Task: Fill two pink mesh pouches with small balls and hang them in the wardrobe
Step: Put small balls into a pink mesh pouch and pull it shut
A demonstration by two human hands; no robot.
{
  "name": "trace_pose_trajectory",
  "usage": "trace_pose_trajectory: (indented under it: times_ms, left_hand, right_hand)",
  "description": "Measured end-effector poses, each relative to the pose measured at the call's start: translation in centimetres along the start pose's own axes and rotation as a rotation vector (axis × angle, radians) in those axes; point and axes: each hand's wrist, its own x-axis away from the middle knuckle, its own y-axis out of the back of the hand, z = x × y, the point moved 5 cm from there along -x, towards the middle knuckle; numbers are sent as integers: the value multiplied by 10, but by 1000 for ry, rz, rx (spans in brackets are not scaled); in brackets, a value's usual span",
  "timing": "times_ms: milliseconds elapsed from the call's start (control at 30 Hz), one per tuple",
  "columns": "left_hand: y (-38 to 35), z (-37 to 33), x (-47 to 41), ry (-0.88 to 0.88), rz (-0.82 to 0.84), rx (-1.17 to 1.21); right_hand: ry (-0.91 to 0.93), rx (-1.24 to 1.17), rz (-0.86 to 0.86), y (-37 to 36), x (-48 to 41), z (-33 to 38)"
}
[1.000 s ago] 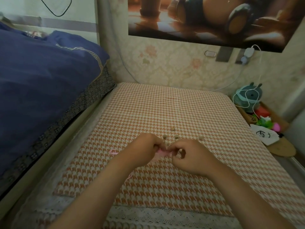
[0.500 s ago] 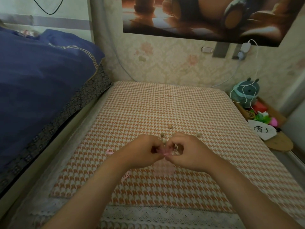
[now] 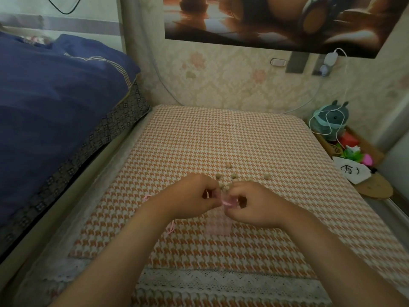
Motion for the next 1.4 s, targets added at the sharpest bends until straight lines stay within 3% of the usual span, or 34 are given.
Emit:
trace_pose_trajectory:
  times_ms: [233, 533, 633, 767, 1100, 1233, 1400]
  left_hand:
    - [1, 13, 7, 18, 4, -73]
    - [23, 41, 33, 45, -96, 89]
    - [34, 53, 43, 74, -233, 249]
    - [50, 76, 55, 218, -391, 247]
    - [42, 109, 60, 498, -314, -29]
    - [46, 111, 60, 512, -368, -126]
    - [21, 109, 53, 498, -84, -32]
  right_hand:
    - [-9, 109, -16, 7, -6, 9]
    - [14, 24, -54, -8, -26, 38]
    - [-13, -80, -149, -11, -41, 47]
    - [-75, -209, -269, -18, -71, 43]
    - [-313, -449, -387, -53, -129, 20]
    - [-368, -300, -298, -64, -129, 16]
    - [-284, -145, -359, -56, -120, 26]
